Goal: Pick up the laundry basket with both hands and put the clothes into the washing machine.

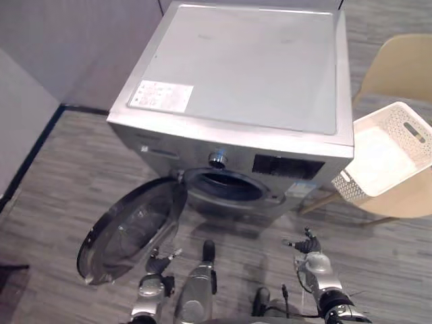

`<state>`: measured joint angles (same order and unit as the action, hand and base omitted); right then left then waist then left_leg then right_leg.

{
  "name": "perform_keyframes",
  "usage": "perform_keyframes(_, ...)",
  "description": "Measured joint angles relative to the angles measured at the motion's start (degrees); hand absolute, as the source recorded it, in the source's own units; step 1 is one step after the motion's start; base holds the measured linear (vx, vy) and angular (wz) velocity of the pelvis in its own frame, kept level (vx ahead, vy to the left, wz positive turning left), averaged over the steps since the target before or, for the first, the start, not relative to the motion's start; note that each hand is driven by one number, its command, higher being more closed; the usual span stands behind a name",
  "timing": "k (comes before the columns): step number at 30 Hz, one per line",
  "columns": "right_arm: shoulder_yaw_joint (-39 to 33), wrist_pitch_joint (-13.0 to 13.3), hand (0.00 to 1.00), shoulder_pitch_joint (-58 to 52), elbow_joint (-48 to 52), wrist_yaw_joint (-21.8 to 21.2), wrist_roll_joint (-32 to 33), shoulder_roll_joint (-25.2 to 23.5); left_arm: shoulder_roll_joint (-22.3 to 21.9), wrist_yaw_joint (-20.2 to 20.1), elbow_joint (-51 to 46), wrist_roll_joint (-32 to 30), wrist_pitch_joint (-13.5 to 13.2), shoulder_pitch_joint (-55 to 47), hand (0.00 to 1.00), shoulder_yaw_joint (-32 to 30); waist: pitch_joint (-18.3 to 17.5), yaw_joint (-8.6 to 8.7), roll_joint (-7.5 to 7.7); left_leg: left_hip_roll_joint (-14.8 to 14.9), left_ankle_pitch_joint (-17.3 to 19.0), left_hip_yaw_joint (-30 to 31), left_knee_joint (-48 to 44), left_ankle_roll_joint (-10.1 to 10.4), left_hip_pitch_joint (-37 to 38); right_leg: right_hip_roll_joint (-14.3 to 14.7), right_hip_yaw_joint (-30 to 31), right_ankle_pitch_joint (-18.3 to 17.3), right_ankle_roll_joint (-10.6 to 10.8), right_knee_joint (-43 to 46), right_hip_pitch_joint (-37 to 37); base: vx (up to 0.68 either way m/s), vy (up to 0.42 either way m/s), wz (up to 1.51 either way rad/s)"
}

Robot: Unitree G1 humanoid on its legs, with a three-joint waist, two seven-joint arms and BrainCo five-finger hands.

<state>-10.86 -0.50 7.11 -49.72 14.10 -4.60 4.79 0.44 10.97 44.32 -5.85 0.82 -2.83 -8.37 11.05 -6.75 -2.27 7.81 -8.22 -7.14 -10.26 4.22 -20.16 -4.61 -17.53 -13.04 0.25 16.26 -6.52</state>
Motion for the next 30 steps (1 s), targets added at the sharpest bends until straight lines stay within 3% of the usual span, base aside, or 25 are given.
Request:
perform_keyframes(2,-0.6,0.0,0.00,-1.7,1.5,0.7,0.0,-0.2,-0.1,-0.3,-1.6,0.0,0.0,-0.3,0.00,0.3,0.3,1.44,1.78,-0.1,6.7,-1.1,-8.7,-1.6,0.7,-2.2,-1.8,0.9,-0.1,0.6,-1.0,-0.23,-0.002,0.52)
perform_keyframes(4,-1.4,0.0,0.00,-2.7,1.7,0.7,0.0,0.1,-0.1,-0.6,-2.2,0.0,-0.1,-0.4,0.00,0.8,0.2,1.97,1.88,0.4,11.2,-0.7,-9.7,-0.8,4.4,-3.2,-2.5,2.0,0.8,0.4,-1.7,-0.17,0.101,0.38)
perform_keyframes(6,-2.5,0.0,0.00,-2.9,1.5,0.7,0.0,0.5,0.0,-0.6,-2.2,0.0,-0.1,-0.3,0.00,1.3,-0.3,2.90,1.02,0.2,13.3,0.5,-2.5,0.5,9.2,-3.1,-2.7,3.6,2.2,-1.2,-1.8,-0.15,0.186,0.16)
perform_keyframes(10,-3.3,-0.1,0.00,-4.2,0.4,0.5,0.0,-0.3,3.8,-0.2,-6.3,-0.5,0.1,-0.4,0.00,3.8,-1.2,2.76,2.36,-2.9,9.8,0.7,5.6,-0.5,11.9,-3.6,-2.7,9.6,4.0,-9.1,0.9,-0.10,0.181,0.07)
perform_keyframes(18,-3.9,0.0,0.00,-4.6,-3.2,-0.5,0.0,2.9,12.2,0.6,-24.6,-4.1,-0.9,0.4,0.00,0.9,-4.2,3.49,1.17,-6.5,6.6,1.0,11.2,-3.4,15.2,-5.2,-2.5,13.2,5.8,-15.3,4.1,0.02,0.089,0.02)
perform_keyframes(20,-4.0,0.1,0.00,-4.1,-3.3,-0.5,-0.1,3.5,15.8,1.8,-24.7,-3.9,-1.5,2.3,0.00,-3.0,-4.2,4.33,1.27,-6.8,6.5,1.1,11.5,-3.4,15.7,-4.9,-2.6,14.0,5.7,-16.9,5.2,0.09,0.021,0.00)
perform_keyframes(24,-4.1,0.1,0.00,-3.7,-3.5,-0.8,-0.1,4.0,21.9,4.7,-21.3,-1.9,-2.0,6.5,0.00,-7.8,-4.1,4.32,1.66,-6.5,6.6,1.1,11.7,-3.4,15.8,-4.2,-1.8,14.6,4.9,-18.0,5.2,0.05,-0.019,-0.13)
perform_keyframes(28,-4.0,0.1,0.00,-2.8,-3.5,-1.3,-0.1,4.1,27.3,5.8,-11.2,1.3,-2.3,10.8,0.00,-10.1,-3.3,4.24,3.05,-5.7,6.6,-0.3,11.9,-3.4,13.9,-3.4,0.3,15.6,3.8,-18.4,2.3,-0.02,-0.010,-0.23)
perform_keyframes(30,-3.9,0.1,0.00,-2.5,-3.5,-1.7,-0.1,4.1,28.0,5.5,-7.1,1.3,-1.9,11.6,0.00,-10.0,-2.8,4.29,3.93,-5.7,6.6,-0.9,11.7,-3.4,12.5,-3.4,1.0,16.2,3.8,-18.5,0.6,-0.07,0.014,-0.22)
